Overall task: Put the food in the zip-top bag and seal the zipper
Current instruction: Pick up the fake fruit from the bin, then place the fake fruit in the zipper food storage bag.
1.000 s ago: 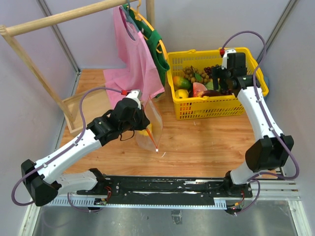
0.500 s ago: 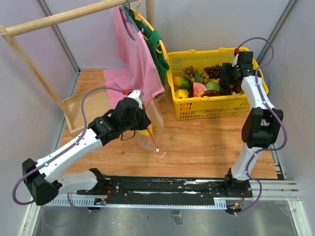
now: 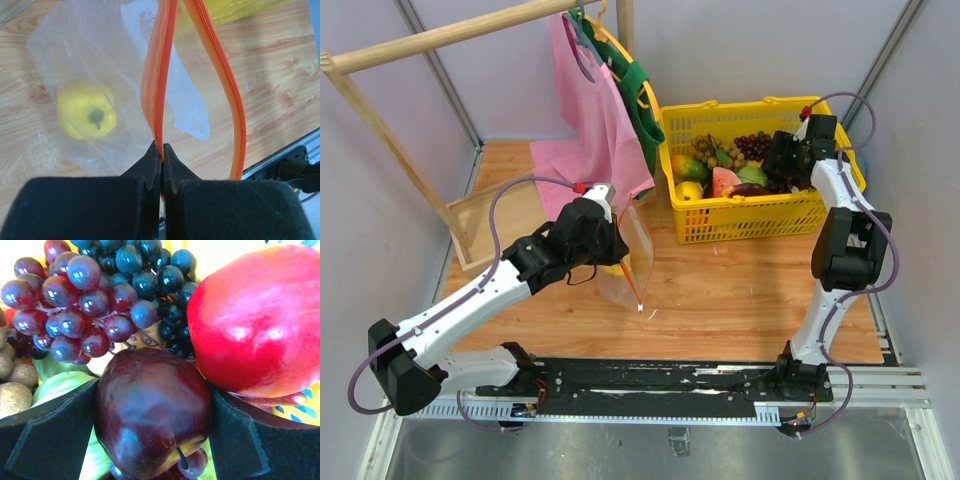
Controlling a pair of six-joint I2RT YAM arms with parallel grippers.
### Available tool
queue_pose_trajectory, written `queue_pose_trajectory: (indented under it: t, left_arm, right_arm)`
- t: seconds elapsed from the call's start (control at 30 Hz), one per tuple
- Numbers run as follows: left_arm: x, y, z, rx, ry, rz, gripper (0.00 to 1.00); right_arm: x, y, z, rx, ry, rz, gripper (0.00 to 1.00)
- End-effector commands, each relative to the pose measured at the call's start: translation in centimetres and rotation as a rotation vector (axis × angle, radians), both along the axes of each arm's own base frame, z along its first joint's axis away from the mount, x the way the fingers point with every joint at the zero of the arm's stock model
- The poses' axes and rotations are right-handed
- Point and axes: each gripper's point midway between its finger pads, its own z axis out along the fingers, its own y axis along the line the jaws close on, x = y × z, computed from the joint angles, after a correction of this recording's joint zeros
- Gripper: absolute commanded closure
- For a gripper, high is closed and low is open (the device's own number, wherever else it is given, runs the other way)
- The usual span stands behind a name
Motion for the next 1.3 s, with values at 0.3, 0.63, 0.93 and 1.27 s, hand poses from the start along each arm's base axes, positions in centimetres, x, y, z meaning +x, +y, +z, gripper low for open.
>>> queue_pose_trajectory:
  t: [0.3, 0.63, 0.93, 1.27]
  left_arm:
    - [0.3, 0.3, 1.2, -0.028, -0.044, 0.01, 1.0]
    - [0.5, 0.5, 2.0, -0.041, -0.063, 0.029, 1.0]
    - [0.8, 0.6, 2.7, -0.059, -0.081, 0.049, 1.0]
    - [0.4, 1.1, 3.5, -0.053, -0.074, 0.057, 1.0]
  right_arm:
    - [-2.2, 1.9, 5.2, 0.061, -0.135, 0.097, 0.6]
    - [-4.2, 2.2, 8.8, -0.006, -0.203, 0.107, 0.76]
    - [-8.3, 5.1, 14.9, -0.019, -0.332, 0.192, 0.8]
    - [-16.5, 13.3, 19.0, -0.002, -0.449, 0.406, 0.8]
